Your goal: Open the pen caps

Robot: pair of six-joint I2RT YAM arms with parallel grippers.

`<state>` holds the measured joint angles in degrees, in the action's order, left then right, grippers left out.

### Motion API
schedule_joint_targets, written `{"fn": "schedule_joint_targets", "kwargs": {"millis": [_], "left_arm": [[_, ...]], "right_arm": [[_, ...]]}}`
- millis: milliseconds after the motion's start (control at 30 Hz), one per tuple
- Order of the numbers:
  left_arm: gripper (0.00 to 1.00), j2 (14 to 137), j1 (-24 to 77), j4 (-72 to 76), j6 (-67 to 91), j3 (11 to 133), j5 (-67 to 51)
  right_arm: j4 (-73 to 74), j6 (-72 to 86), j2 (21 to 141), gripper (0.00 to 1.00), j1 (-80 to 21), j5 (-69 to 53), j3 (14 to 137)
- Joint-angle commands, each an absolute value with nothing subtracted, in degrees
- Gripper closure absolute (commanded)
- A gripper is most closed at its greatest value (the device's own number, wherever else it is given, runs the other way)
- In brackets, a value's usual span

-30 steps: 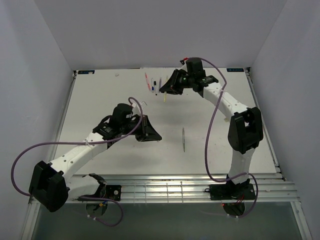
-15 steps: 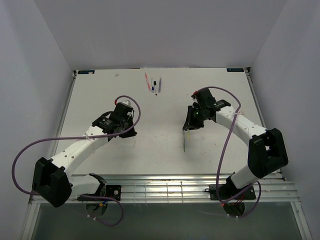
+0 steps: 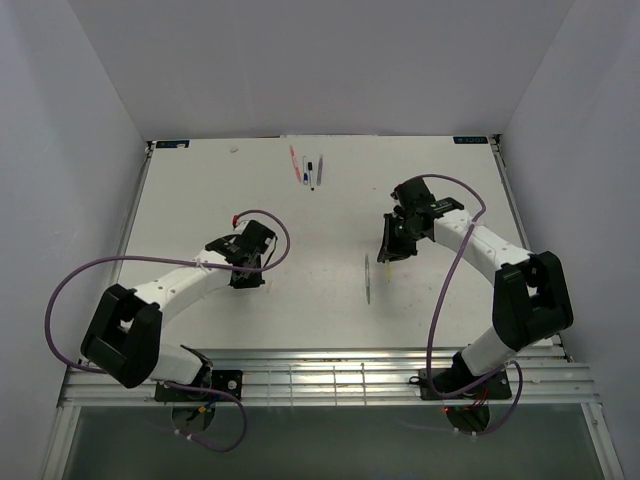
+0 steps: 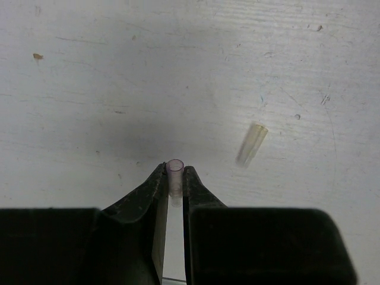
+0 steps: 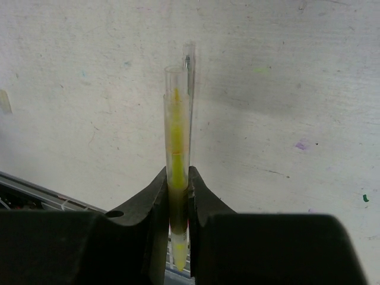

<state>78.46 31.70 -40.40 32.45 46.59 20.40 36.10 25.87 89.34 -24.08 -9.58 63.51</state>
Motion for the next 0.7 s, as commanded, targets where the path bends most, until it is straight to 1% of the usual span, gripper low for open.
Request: {"fn": "schedule_joint_targets", "kwargs": {"millis": [0, 333, 667], "left_arm": [[1.0, 79.9, 31.6, -36.0, 29.6, 47.2, 21.5], [1.0, 83.6, 31.6, -31.6, 28.0, 46.0, 16.3], [0.99, 84.7, 31.6, -31.0, 30.9, 44.3, 11.5]], "right_arm": [[36.2, 24.3, 89.9, 0.92, -22.8, -10.4, 63.4], [34.7, 24.1, 90.9, 0.92, -21.4, -12.0, 62.8], [33.0, 24.0, 92.3, 0.92, -21.3, -12.1, 60.6]]}}
